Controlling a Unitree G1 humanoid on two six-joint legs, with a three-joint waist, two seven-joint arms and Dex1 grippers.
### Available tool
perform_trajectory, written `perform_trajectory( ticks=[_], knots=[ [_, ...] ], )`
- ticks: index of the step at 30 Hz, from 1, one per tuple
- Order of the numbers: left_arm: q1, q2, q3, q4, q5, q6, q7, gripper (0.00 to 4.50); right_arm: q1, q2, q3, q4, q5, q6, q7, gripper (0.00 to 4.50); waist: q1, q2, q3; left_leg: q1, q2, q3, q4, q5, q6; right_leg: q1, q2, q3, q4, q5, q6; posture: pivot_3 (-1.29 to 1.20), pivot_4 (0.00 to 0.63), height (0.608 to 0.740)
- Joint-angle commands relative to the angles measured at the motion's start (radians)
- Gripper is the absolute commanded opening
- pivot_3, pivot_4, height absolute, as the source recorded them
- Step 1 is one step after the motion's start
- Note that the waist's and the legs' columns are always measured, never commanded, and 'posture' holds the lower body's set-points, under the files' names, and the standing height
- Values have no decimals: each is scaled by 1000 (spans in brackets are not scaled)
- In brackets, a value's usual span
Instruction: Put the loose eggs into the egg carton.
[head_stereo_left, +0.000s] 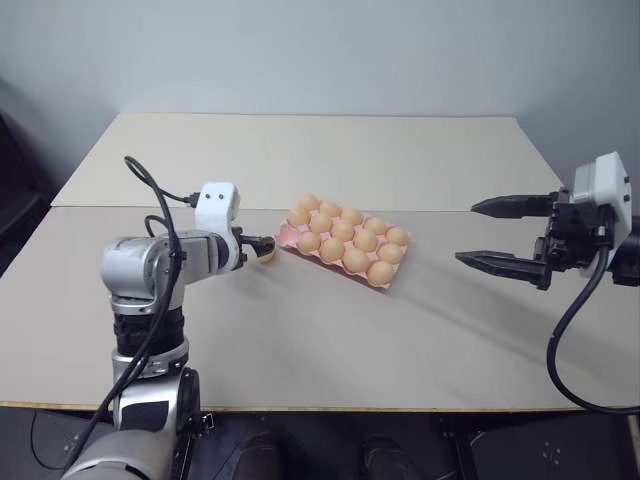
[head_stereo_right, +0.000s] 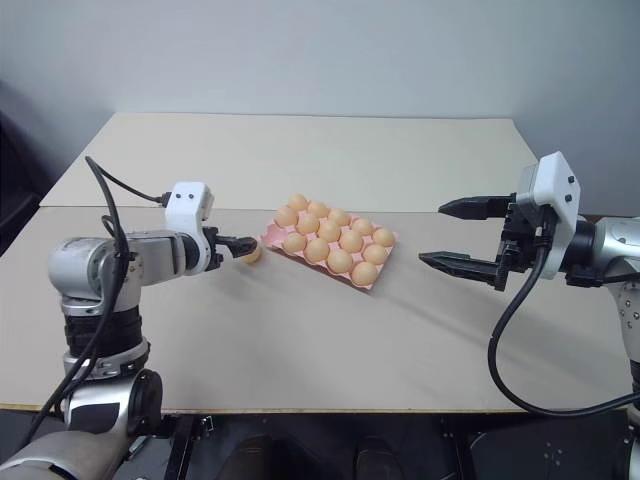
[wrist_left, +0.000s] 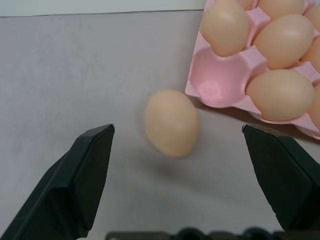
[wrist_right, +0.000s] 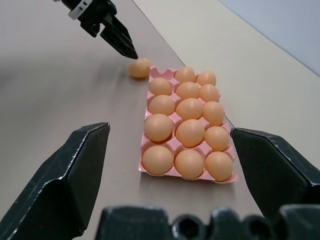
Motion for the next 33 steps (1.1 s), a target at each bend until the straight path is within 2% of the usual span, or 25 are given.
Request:
perform_trajectory(
  ticks=[1,28,31,33],
  knots=[
    [-17,-16,-43,36,39,-66,7,4474,-12,-10,-22,-24,15,-9,4,4500,0,0,0,0,0,0,0,0,0,0,0,0,0,0,0,0,150,740],
    [-51,-95,-124,388,170,-382,-28,4474,25,-28,-52,-56,29,26,1,4500,1,0,0,0,0,0,0,0,0,0,0,0,0,0,0,0,150,740],
    [-51,-101,-123,399,180,-397,-24,3859,15,-30,-47,-49,27,23,3,4500,1,0,0,0,0,0,0,0,0,0,0,0,0,0,0,0,150,740],
    [-49,-105,-120,397,183,-400,-25,3220,6,-31,-43,-44,25,21,5,4500,2,0,0,0,0,0,0,0,0,1,0,0,1,0,0,0,150,740]
  ],
)
